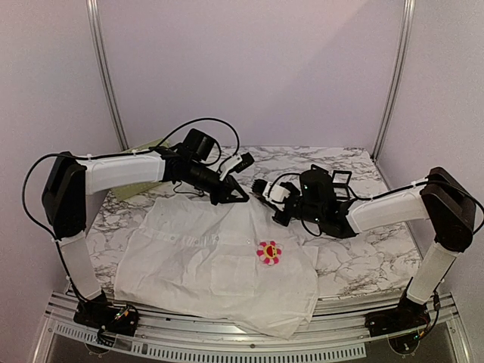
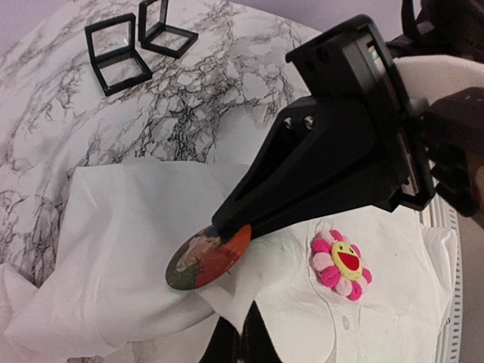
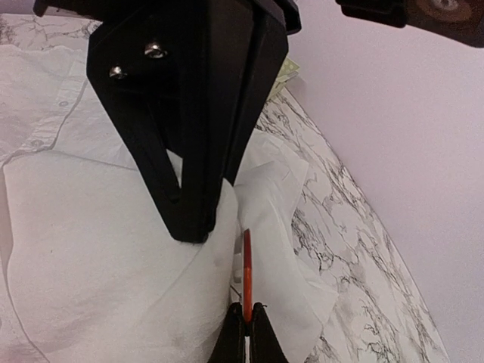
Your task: Pin the brooch onto the clothing
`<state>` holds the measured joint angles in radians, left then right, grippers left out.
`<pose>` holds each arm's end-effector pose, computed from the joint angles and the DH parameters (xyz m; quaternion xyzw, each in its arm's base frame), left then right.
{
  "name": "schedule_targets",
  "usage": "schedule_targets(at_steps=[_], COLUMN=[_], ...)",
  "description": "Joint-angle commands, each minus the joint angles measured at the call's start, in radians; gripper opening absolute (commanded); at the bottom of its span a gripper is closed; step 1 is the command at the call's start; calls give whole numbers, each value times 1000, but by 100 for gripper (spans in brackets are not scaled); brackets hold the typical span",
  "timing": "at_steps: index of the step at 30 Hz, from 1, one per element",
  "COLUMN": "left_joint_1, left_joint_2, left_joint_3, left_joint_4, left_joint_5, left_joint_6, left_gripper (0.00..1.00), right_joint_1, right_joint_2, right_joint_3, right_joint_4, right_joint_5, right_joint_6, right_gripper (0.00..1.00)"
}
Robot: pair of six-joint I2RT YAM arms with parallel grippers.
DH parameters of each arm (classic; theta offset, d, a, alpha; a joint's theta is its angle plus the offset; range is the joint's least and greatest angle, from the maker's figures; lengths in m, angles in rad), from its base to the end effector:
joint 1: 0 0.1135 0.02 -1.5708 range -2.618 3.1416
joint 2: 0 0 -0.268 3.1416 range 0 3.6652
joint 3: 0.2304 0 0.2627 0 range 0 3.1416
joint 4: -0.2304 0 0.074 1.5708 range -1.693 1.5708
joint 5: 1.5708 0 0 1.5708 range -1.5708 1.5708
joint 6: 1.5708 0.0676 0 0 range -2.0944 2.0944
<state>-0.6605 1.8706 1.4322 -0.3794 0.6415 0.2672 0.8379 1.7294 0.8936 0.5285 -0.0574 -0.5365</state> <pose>0.3257 -0.3042 0.2218 0.4985 0.7374 -0.3557 0.2849 0.2736 0.3097 0.1858 -0.5248 0.6128 0.1115 0.5801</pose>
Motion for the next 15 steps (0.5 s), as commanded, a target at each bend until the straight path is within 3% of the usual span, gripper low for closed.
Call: schedule_targets(at_steps=[1, 9, 15], left_joint_1=[10, 10, 8], left_joint_2=[14, 19, 17], left_joint_3=[21, 23, 18], left_joint_4=[33, 36, 38], left_joint_5=[6, -2, -2], left_joint_6=[-15, -10, -9], left_gripper=[0, 0, 0], right_joint_1=[6, 6, -12], right_joint_2=[-26, -44, -62], right_joint_3=[-4, 8, 5], right_joint_4=[-29, -27, 34], right_joint_5=[-24, -196, -243], right_joint_6=[-8, 106, 255], right_gripper=[0, 0, 0])
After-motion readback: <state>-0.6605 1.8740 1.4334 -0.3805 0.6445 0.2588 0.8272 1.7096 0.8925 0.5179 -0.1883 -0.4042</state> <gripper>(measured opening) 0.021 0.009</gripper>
